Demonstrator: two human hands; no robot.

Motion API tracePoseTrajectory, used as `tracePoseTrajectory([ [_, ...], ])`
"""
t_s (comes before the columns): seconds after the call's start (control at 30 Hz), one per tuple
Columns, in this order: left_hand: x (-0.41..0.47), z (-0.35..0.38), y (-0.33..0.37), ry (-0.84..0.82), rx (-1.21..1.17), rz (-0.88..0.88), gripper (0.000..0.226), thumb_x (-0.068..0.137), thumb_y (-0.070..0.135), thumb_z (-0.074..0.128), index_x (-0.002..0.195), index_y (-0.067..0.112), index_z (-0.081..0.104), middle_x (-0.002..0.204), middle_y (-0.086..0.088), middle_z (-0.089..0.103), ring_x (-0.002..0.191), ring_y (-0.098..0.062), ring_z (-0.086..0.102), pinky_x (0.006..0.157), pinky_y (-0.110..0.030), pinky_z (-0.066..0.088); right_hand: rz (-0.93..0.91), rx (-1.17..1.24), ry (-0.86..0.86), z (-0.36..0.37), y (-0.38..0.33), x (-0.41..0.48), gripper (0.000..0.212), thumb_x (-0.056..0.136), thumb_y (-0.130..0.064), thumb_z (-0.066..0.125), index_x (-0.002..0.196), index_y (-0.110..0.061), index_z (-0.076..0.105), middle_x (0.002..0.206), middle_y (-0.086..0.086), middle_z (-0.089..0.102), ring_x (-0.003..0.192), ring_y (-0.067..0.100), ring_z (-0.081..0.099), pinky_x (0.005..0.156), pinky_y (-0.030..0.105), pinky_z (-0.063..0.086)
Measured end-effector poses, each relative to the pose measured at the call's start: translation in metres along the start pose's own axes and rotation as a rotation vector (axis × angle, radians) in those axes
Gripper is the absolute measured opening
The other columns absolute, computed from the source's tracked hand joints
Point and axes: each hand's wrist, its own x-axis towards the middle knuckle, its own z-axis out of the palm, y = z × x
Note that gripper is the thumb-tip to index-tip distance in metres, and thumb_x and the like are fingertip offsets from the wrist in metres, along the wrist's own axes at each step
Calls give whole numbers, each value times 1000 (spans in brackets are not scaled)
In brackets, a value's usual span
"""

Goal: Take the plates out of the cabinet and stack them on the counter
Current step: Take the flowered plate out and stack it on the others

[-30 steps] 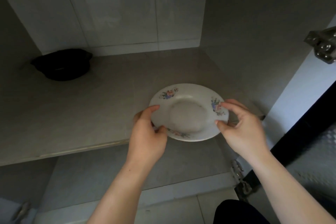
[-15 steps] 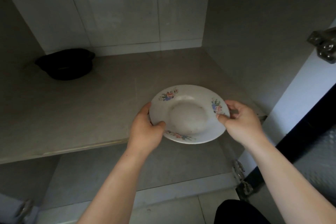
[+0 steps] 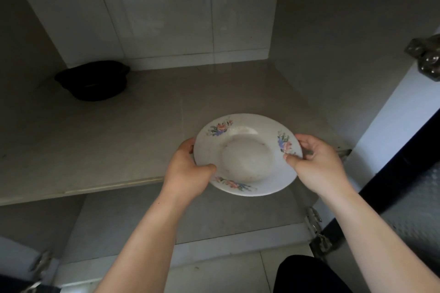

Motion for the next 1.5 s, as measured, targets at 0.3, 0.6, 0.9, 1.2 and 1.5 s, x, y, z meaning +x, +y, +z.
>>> tracePoseTrajectory([
  [0.3,-18,-13,4,44,-68,-53,52,72,-12,63,103,27,47,85,20,53,73,3,54,57,-11,50,15,32,-69,0,-10,-10,34,82,-6,66,108,-27,56,105,-8,63,85,5,63,69,18,47],
  [0.6,-59,-62,12,188,75,-97,66,70,-2,71,128,19,49,89,21,53,89,-15,59,66,-25,52,0,106,-168,31,-34,-32,44,82,-4,64,121,-21,55,112,-5,63,91,10,64,68,18,46],
  [0.9,-107,-122,0,422,90,-250,65,66,3,74,125,18,52,112,2,62,97,-25,64,80,-43,56,-72,93,-409,83,-73,-58,44,82,-4,66,119,-24,55,105,-11,61,81,-1,61,65,17,46],
  [1.2,-139,-179,-13,564,160,-425,61,66,1,72,121,21,53,94,17,55,92,-20,61,79,-35,55,-70,57,-559,144,-92,-88,40,81,-4,65,117,-20,58,105,-8,64,84,11,66,80,31,52],
  [1.5,-166,-228,42,566,218,-569,58,69,2,64,122,20,50,104,5,56,94,-20,55,77,-29,47,-24,-186,-621,158,-158,-133,30,82,-9,62,105,-27,57,98,-7,64,88,17,64,76,27,48],
])
